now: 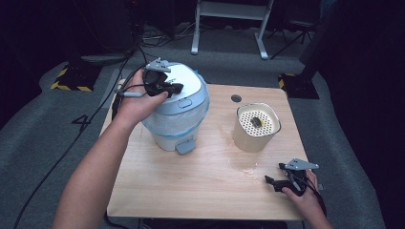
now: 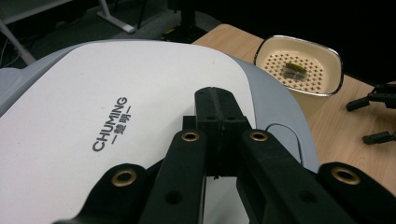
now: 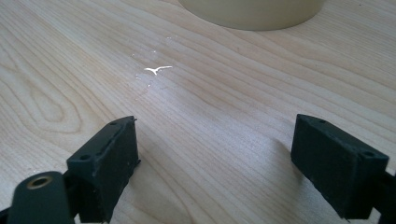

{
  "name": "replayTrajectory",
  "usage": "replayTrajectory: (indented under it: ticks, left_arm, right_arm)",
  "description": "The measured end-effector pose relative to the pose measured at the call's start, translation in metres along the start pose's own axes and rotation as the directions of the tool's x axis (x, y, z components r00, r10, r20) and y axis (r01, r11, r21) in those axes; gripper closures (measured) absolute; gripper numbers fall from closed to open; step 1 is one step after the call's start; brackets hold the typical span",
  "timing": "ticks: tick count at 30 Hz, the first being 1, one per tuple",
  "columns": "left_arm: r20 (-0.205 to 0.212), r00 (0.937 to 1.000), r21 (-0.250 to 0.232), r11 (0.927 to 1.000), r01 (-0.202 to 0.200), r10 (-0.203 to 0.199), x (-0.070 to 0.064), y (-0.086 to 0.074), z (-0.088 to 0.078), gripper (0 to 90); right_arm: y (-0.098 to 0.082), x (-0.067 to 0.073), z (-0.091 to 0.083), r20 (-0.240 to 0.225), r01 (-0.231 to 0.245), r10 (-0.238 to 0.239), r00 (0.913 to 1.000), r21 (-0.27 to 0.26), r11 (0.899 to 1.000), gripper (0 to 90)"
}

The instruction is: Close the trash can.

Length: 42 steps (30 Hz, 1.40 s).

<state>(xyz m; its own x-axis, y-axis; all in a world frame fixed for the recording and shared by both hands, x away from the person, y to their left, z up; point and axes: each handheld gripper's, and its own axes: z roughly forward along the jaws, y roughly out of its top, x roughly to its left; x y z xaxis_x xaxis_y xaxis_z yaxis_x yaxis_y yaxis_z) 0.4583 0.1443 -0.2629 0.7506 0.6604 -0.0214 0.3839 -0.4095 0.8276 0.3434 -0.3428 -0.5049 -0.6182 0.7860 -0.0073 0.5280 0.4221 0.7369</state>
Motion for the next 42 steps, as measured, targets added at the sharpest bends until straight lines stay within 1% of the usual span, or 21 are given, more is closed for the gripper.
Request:
replayTrajectory:
  ticks: [2, 6, 9, 11, 12, 13, 14, 17, 20, 21, 22, 23, 25, 26, 28, 30, 31, 34, 37, 39, 42]
  left_arm:
    - [0.001, 1.0, 0.007, 1.0, 0.005, -0.005, 0.0, 0.001, 0.0, 90.0]
    - [0.009, 0.9995, 0.009, 0.9995, 0.029, -0.029, 0.001, 0.001, 0.0, 90.0]
    - [0.006, 0.9995, 0.018, 0.9993, 0.032, -0.032, 0.0, 0.001, 0.0, 90.0]
    - [0.0, 0.9996, 0.035, 0.999, 0.029, -0.029, -0.003, 0.003, -0.001, 90.0]
    - [-0.007, 0.9998, 0.075, 0.997, 0.018, -0.018, -0.004, 0.004, 0.0, 90.0]
    - [-0.007, 0.9998, 0.075, 0.997, 0.018, -0.018, -0.004, 0.004, 0.0, 90.0]
    - [0.012, 0.9997, 0.069, 0.9974, 0.021, -0.022, -0.006, 0.004, 0.001, 90.0]
    - [0.029, 0.9994, 0.05, 0.9986, 0.019, -0.021, -0.005, 0.003, 0.003, 90.0]
    - [0.03, 0.9996, 0.02, 0.9998, 0.001, -0.002, -0.004, 0.001, 0.004, 90.0]
    - [0.03, 0.9995, 0.005, 1.0, 0.006, -0.006, -0.004, 0.0, 0.005, 89.3]
    - [0.024, 0.9996, -0.019, 0.9997, 0.016, -0.015, -0.004, -0.001, 0.006, 78.1]
    - [0.025, 0.9996, -0.037, 0.9992, 0.016, -0.015, -0.004, -0.001, 0.006, 68.0]
    - [0.062, 0.9976, -0.059, 0.9977, 0.034, -0.03, -0.006, -0.002, 0.005, 59.9]
    - [0.074, 0.9967, -0.08, 0.996, 0.041, -0.035, -0.007, -0.002, 0.004, 55.8]
    - [0.088, 0.9959, -0.117, 0.9926, 0.034, -0.024, -0.012, -0.003, 0.0, 47.4]
    - [0.099, 0.9951, -0.129, 0.9915, 0.015, -0.003, -0.017, -0.004, -0.005, 43.7]
    - [0.097, 0.9953, -0.135, 0.9908, 0.008, 0.005, -0.02, -0.005, -0.007, 41.7]
    - [0.09, 0.9953, -0.137, 0.9904, -0.021, 0.034, -0.029, -0.01, -0.016, 39.6]
    - [0.104, 0.994, -0.147, 0.9891, -0.017, 0.032, -0.039, -0.016, -0.025, 41.1]
    - [0.106, 0.9933, -0.153, 0.9878, -0.029, 0.045, -0.045, -0.021, -0.031, 41.1]
    - [0.109, 0.9928, -0.156, 0.9872, -0.033, 0.05, -0.053, -0.029, -0.038, 41.1]
  right_arm:
    - [0.0, 0.0, 0.0, 0.0, 0.001, -0.001, 1.0, 0.0, 1.0, 15.0]
    - [0.0, 0.0, 0.0, 0.0, 0.001, -0.001, 1.0, 0.0, 1.0, 15.0]
    - [0.0, 0.0, 0.0, 0.0, 0.001, -0.001, 1.0, 0.0, 1.0, 15.0]
    - [0.0, 0.0, 0.0, 0.0, 0.001, -0.001, 1.0, 0.0, 1.0, 15.0]
    - [0.0, 0.0, 0.0, 0.0, 0.001, -0.001, 1.0, 0.0, 1.0, 15.0]
    - [0.0, 0.0, 0.0, -0.001, 0.001, -0.001, 1.0, 0.0, 1.0, 15.1]
    - [0.0, 0.0, 0.0, -0.001, 0.0, 0.0, 1.0, 0.0, 1.0, 15.1]
    - [0.0, 0.0, 0.0, -0.001, 0.001, -0.001, 1.0, 0.0, 1.0, 15.1]
    - [0.0, 0.0, 0.0, -0.001, 0.001, -0.001, 1.0, 0.0, 1.0, 15.1]
    - [0.0, 0.0, 0.0, -0.002, 0.002, -0.002, 1.0, 0.001, 1.0, 15.1]
    - [0.0, 0.0, 0.0, -0.001, 0.002, -0.002, 1.0, 0.001, 1.0, 15.1]
    - [0.0, 0.0, 0.0, -0.002, 0.002, -0.002, 1.0, 0.001, 1.0, 15.1]
    - [0.0, 0.0, 0.0, -0.002, 0.001, -0.001, 1.0, 0.001, 1.0, 15.1]
    - [0.0, 0.0, 0.0, -0.002, 0.002, -0.002, 1.0, 0.001, 1.0, 15.1]
    - [0.0, 0.0, 0.0, -0.002, 0.002, -0.002, 1.0, 0.001, 1.0, 15.1]
    - [0.0, 0.0, 0.0, -0.002, 0.001, -0.001, 1.0, 0.001, 1.0, 15.1]
    - [0.0, 0.0, 0.0, -0.003, 0.002, -0.002, 1.0, 0.001, 1.0, 15.1]
    - [0.0, -0.001, 0.0, -0.005, 0.003, -0.003, 1.0, 0.001, 1.0, 15.1]
    - [0.001, -0.001, 0.001, -0.006, 0.004, -0.004, 1.0, 0.0, 1.0, 15.0]
    - [0.001, 0.0, 0.001, -0.003, 0.002, -0.002, 1.0, 0.001, 1.0, 15.0]
    - [0.002, 0.001, 0.002, 0.01, -0.005, 0.005, 0.9999, 0.001, 1.0, 14.8]
